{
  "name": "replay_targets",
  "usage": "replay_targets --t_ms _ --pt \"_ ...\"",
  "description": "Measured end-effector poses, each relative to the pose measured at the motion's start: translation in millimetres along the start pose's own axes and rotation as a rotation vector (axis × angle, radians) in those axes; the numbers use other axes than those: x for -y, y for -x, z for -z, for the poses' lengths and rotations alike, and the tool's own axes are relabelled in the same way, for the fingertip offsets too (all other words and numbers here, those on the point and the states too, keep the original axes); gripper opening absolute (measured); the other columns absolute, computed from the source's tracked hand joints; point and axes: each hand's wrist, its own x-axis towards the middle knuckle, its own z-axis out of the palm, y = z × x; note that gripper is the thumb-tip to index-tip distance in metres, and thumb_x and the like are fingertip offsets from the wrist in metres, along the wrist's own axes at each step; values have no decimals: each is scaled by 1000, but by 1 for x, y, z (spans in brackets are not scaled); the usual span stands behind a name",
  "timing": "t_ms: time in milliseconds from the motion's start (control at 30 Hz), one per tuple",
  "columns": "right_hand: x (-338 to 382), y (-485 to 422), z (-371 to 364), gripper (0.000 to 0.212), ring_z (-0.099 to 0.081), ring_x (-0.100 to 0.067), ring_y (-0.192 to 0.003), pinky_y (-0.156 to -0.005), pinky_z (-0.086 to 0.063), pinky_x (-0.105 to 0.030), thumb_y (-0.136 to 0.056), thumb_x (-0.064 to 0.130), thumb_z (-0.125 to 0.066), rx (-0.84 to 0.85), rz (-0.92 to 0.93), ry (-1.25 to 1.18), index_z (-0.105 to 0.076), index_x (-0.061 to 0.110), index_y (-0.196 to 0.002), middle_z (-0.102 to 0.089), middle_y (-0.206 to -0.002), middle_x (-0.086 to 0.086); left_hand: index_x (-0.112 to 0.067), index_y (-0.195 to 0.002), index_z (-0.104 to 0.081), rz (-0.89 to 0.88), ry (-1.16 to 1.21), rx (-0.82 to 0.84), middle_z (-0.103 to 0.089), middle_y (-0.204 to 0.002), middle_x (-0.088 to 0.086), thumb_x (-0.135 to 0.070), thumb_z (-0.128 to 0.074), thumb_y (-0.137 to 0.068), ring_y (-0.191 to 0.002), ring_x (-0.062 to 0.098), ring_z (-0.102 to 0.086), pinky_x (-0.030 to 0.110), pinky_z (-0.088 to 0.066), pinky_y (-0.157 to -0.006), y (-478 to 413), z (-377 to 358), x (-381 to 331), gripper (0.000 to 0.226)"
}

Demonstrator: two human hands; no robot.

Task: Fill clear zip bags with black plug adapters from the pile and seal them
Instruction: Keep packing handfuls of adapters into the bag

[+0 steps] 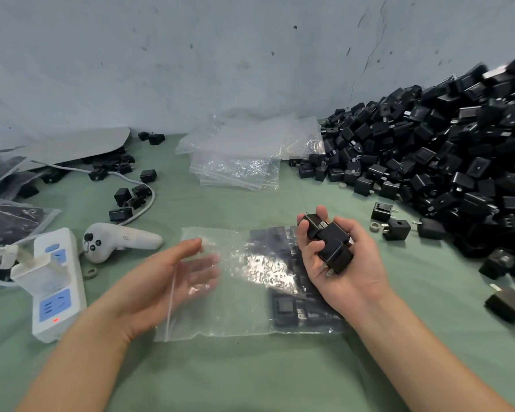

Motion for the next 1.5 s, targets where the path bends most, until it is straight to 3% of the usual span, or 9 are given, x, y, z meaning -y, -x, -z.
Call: replay_targets --t_ms 100,267,367,500,733,900,1000,1267,1500 --pt "-1 1 0 25 -71 -22 -76 -45 -52 -22 -85 19 -58 -6 6 11 -73 15 -104 -68 -112 -13 -9 -99 -67 -92 -289 -185 -67 -75 5 -25 -67 -90 -54 15 -60 23 -52 -47 7 13 -4 18" --pt "-2 0 -1 24 -70 -26 -75 -54 -58 -27 -90 19 -56 -7 39 7 -74 10 -103 -68 -113 -18 -19 -102 -65 -587 -775 -649 -66 -87 8 -21 -59 -96 -61 19 -53 36 -48 -63 13 10 -6 9" --pt "-7 -2 -3 25 -72 -29 -78 -65 -61 -32 -88 18 -57 16 54 16 -77 7 -99 -69 -112 -21 -30 -94 -64 -783 -774 -415 -64 -74 -10 -35 -57 -93 -61 12 -55 31 -49 -61 30 -33 0 8" --pt "-20 -1 -9 25 -73 -30 -80 -76 -61 -40 -76 20 -61 49 41 99 -79 12 -91 -71 -105 -20 -37 -100 -64 -792 -896 -91 -67 -83 -19 -44 -58 -95 -63 0 -60 10 -42 -56 42 -89 31 10" --pt "-31 5 -10 21 -74 -29 -96 -66 -62 -36 -91 25 -55 68 -18 199 -74 20 -97 -72 -113 -12 -43 -104 -54 -803 -993 -72 -59 -103 -24 -55 -57 -87 -81 -2 -58 16 -45 -67 40 -99 60 21" --pt "-30 3 -10 19 -74 -28 -88 -65 -61 -41 -89 24 -54 94 -19 196 -71 21 -98 -72 -108 -12 -47 -103 -50 -827 -946 -45 -63 -96 -29 -55 -57 -80 -66 -4 -60 11 -41 -57 48 -98 60 25" --pt "-25 1 -9 22 -72 -32 -83 -84 -58 -49 -83 18 -57 96 45 182 -68 16 -102 -69 -100 -16 -46 -99 -59 -819 -736 -115 -70 -92 -19 -45 -59 -84 -75 2 -66 15 -50 -58 47 -86 39 15" --pt "-7 2 -6 19 -73 -36 -88 -70 -62 -39 -85 11 -68 20 95 159 -72 7 -103 -71 -102 -21 -17 -102 -65 -589 -617 -637 -70 -79 5 -33 -50 -100 -63 12 -62 35 -52 -62 30 21 -9 21" --pt "0 -2 -6 17 -72 -37 -89 -71 -62 -37 -94 9 -60 -31 135 116 -71 6 -107 -69 -108 -22 -20 -98 -66 -290 -750 -474 -71 -73 9 -25 -62 -96 -58 17 -62 31 -54 -56 22 36 12 7"
